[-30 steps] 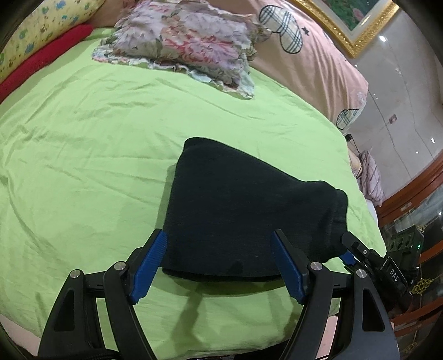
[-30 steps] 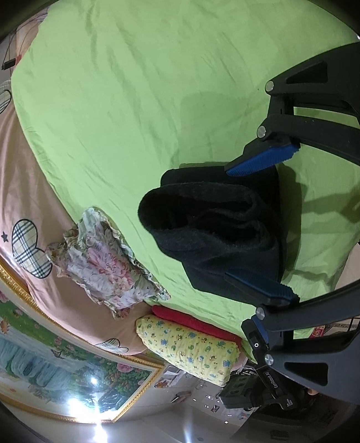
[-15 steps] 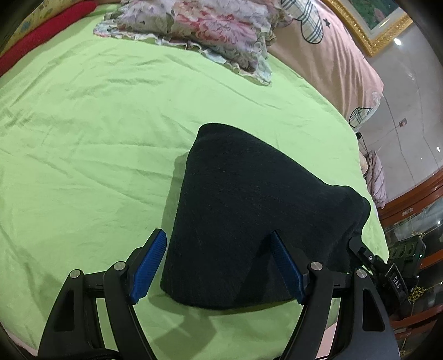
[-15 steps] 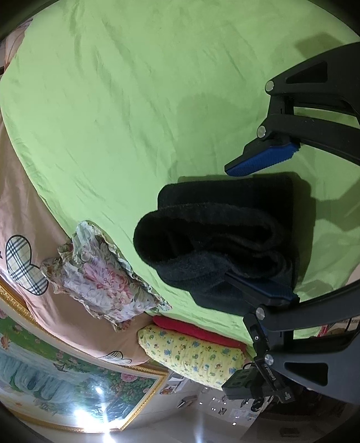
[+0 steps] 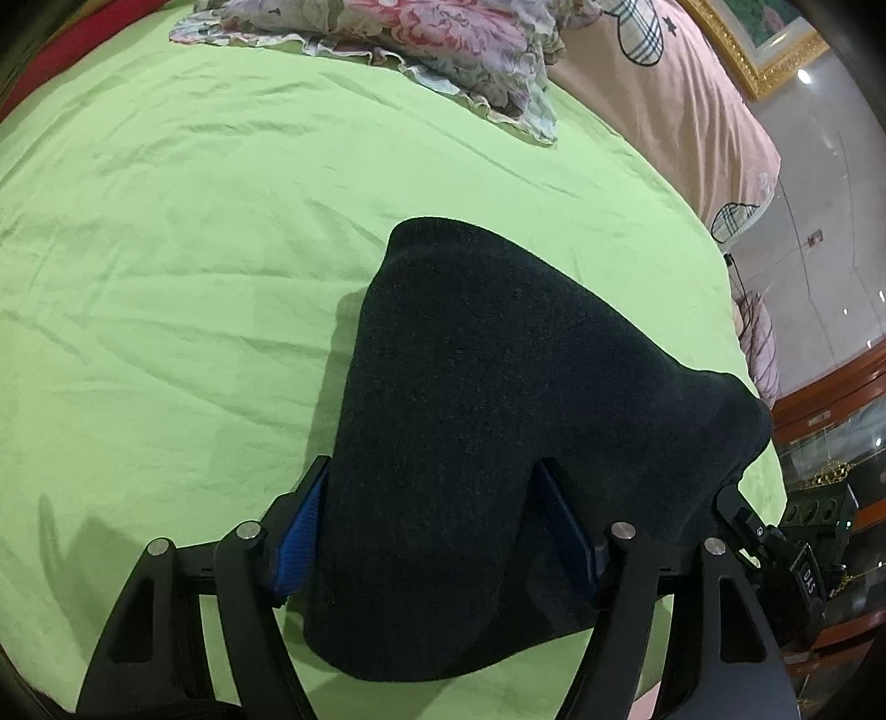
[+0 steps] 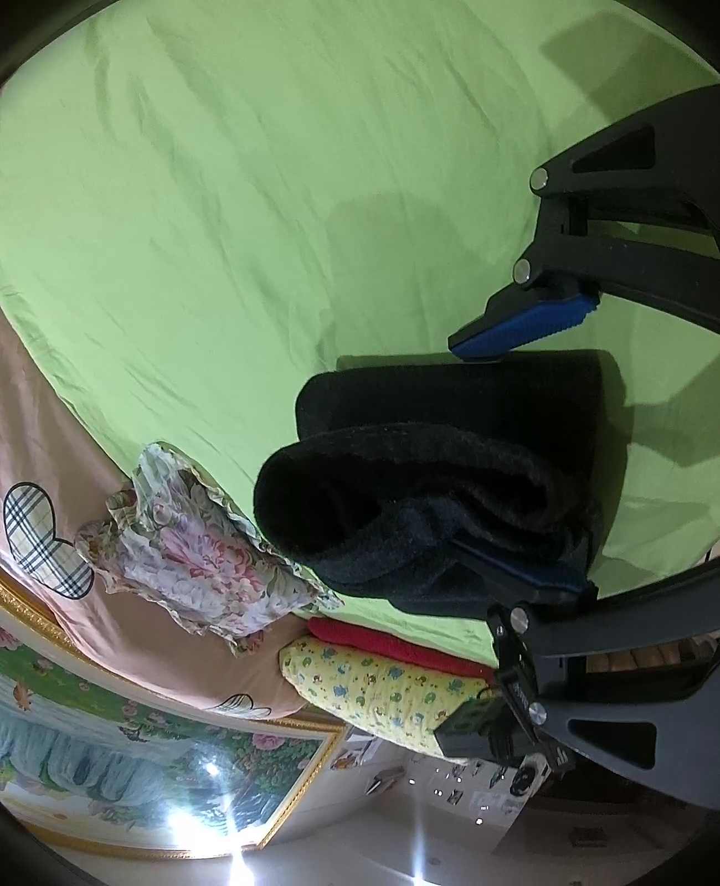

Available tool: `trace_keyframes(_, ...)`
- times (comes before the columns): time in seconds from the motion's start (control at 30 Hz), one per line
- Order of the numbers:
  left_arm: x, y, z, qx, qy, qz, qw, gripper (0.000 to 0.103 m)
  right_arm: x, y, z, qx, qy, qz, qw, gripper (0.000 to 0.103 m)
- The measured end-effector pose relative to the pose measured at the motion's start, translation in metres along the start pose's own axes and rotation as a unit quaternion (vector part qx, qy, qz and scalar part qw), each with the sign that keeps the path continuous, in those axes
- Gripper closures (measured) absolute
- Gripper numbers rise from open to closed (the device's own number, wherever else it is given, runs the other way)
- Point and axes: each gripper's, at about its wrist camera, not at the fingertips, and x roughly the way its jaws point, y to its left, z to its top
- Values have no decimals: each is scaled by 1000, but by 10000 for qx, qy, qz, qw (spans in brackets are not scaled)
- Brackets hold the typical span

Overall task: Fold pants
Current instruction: 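Lift the grasped edge and fold it over the pants with both grippers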

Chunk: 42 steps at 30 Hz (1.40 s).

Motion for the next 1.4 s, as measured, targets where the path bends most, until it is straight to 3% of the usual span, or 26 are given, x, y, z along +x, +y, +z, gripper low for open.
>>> trace_keyframes(0.1, -1, -1, 0, 8, -47, -15, 10000, 36, 1, 3, -1, -48, -59, -41, 10000, 41)
trace_keyframes(0.17, -3, -5, 0, 43, -92, -38, 9999, 44, 1, 4, -2, -62, -88, -45, 9999, 42)
trace_keyframes(0.33, -15, -16, -6, 210, -237, -34, 9995, 63, -1, 14, -2, -258, -71, -33, 9996, 57)
trace_keyframes(0.43, -23, -18, -7, 223, -267, -119, 9993, 68, -5, 22, -1, -298, -130, 1, 9995, 60)
trace_keyframes(0.57, -41, -15, -6, 138, -345, -293, 9989, 70, -9, 33, 1, -390, -172, 95, 9990, 62)
trace_keyframes(0.87, -100, -5, 1, 113, -960, -201, 9951, 70, 2, 76, 11, -719, -134, 467, 9962, 63)
trace_keyframes(1.13, -125, 34, 27, -148, -1280, -1, 9917, 70, 45, 123, 33, -1196, 32, 618, 9909, 63)
trace_keyframes(1.4, -120, 62, 72, -347, -1493, 337, 9876, 70, 100, 152, 58, -1543, 161, 687, 9855, 63)
